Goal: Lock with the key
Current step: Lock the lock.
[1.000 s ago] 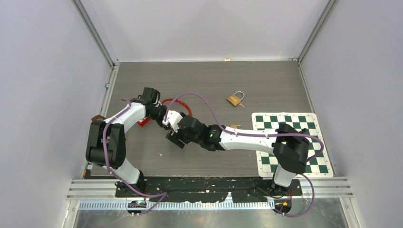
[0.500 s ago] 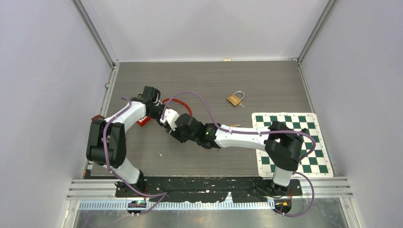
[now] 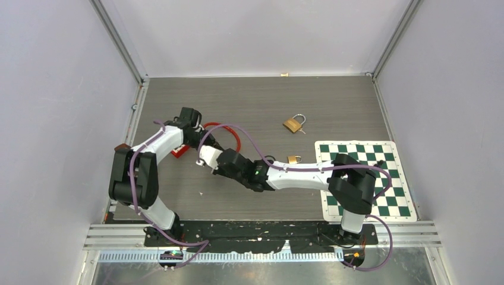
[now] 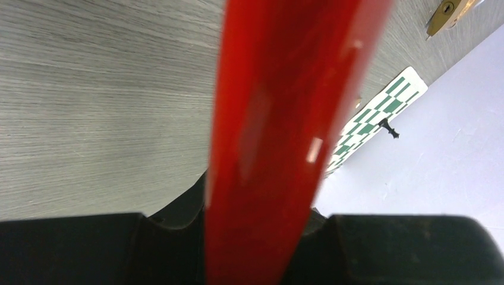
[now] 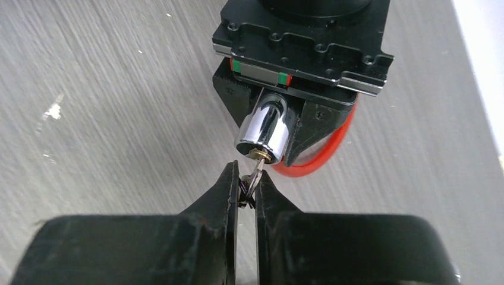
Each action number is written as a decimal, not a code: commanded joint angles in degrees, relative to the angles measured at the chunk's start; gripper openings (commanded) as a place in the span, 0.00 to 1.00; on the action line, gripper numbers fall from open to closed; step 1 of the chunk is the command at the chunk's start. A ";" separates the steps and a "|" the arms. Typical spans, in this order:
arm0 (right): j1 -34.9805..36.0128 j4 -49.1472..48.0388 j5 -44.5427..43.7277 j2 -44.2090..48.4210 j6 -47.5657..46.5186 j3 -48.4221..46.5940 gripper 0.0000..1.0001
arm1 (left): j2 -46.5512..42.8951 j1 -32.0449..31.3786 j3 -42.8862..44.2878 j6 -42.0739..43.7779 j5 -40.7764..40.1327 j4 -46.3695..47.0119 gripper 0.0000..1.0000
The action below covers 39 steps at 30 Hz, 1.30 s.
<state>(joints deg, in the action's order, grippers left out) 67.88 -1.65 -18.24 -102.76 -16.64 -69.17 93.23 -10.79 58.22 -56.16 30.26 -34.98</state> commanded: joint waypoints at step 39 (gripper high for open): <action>-3.65 16.69 10.61 19.64 -10.96 -2.27 0.05 | 3.05 1.73 3.29 1.56 -5.66 1.99 0.00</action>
<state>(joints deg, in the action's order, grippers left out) 64.64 10.22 -5.80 -84.95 -24.67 -64.79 96.38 -10.85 60.51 -58.06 32.75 -35.03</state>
